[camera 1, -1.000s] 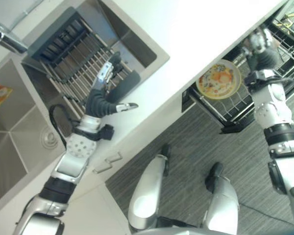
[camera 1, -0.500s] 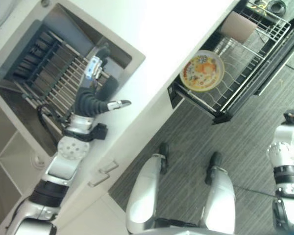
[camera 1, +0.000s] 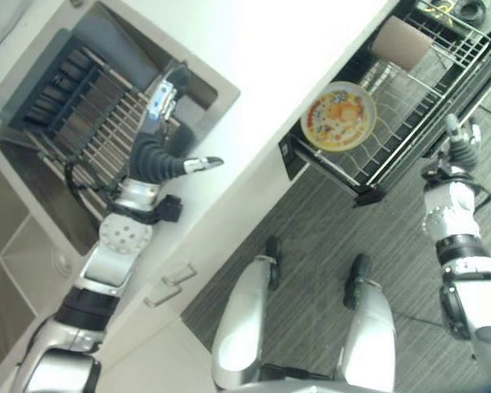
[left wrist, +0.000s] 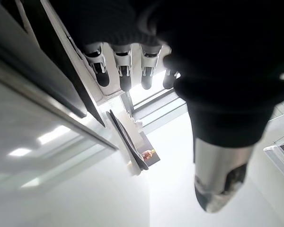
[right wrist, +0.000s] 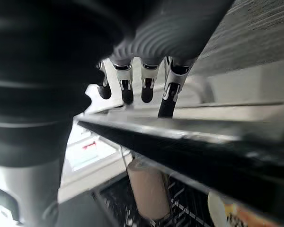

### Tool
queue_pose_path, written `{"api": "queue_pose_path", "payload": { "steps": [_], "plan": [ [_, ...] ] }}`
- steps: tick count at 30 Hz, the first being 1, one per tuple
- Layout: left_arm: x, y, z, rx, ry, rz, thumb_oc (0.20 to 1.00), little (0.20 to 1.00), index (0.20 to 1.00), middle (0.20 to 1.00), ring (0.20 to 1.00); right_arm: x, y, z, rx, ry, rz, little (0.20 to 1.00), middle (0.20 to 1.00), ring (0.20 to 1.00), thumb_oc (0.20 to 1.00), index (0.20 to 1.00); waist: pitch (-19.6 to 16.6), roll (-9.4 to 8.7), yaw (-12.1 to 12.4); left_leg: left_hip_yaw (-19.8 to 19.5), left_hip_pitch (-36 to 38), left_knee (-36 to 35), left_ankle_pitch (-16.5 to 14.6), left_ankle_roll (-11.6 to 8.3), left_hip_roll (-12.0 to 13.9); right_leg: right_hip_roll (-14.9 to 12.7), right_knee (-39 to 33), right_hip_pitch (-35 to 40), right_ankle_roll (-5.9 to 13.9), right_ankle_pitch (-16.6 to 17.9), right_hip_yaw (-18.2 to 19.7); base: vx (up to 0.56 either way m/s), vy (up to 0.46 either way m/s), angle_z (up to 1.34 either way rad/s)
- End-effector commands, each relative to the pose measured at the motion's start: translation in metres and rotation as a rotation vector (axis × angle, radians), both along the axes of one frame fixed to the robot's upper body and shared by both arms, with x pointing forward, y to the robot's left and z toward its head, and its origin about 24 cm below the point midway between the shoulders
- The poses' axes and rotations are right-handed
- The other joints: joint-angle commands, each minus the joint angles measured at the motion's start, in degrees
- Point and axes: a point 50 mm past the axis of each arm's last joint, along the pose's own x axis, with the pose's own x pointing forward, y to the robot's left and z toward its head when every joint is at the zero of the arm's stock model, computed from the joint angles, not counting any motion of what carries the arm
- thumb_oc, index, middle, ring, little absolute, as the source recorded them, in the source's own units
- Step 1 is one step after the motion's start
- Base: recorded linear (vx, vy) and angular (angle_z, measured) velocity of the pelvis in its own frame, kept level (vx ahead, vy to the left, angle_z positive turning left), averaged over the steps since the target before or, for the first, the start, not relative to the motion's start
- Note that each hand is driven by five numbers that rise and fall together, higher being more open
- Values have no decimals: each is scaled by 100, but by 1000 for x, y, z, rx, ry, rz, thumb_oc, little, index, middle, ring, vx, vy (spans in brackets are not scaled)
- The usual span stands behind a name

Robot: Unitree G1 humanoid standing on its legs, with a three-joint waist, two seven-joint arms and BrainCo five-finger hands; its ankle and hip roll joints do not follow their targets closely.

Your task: Place the dishes in the dishwasher.

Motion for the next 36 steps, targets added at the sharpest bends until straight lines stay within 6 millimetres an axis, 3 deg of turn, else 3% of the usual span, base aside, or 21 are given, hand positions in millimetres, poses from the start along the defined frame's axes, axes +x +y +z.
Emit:
{"api": "queue_pose_path", "payload": {
  "steps": [1, 11, 14, 17, 28, 36],
  "plan": [
    [2, -4, 1, -67, -11, -28, 1000, 1000, 1000, 1000, 1000, 13, 21, 33, -155, -86, 185, 1000, 1000, 1000, 1000, 1000, -114, 143, 193, 219, 136, -488, -122, 293, -430, 207, 589, -14, -446, -613, -313, 0, 0, 0],
    [-2, -3, 2, -59, -14, -60, 1000, 1000, 1000, 1000, 1000, 19, 51, 86, -447, -202, 348, 1000, 1000, 1000, 1000, 1000, -114, 134, 416, 100, 43, -454, -51, 244, -467, 116, 615, 25, -459, -579, -503, -2, 14, 9],
    [-5, 0, 0, -39, -3, -65, 1000, 1000, 1000, 1000, 1000, 18, 79, 107, -556, -253, 425, 1000, 1000, 1000, 1000, 1000, -114, -6, 513, 17, 30, -413, -47, 222, -464, 144, 499, 130, -415, -506, -563, 54, -10, 7],
    [-6, 2, -1, -28, -6, -62, 1000, 1000, 1000, 1000, 1000, 19, 90, 115, -593, -253, 446, 1000, 1000, 1000, 1000, 1000, -114, -83, 565, -9, 63, -436, -40, 198, -465, 160, 316, 242, -372, -428, -589, 54, 9, 7],
    [-10, 13, 18, 59, -109, -39, 1000, 1000, 1000, 1000, 1000, 23, 108, 162, -540, -368, 476, 1000, 1000, 1000, 1000, 1000, -114, -498, 961, -161, 72, -407, -142, 84, -450, 198, -825, 801, -99, 192, -948, 90, -9, 15],
    [-19, 23, 24, 80, -125, -50, 1000, 1000, 1000, 1000, 1000, 23, 117, 160, -501, -416, 516, 1000, 1000, 1000, 1000, 1000, -114, -653, 1274, -317, 186, -291, -229, 53, -433, 220, -1120, 1279, -46, 315, -1206, 99, -46, 16]
  ]
}}
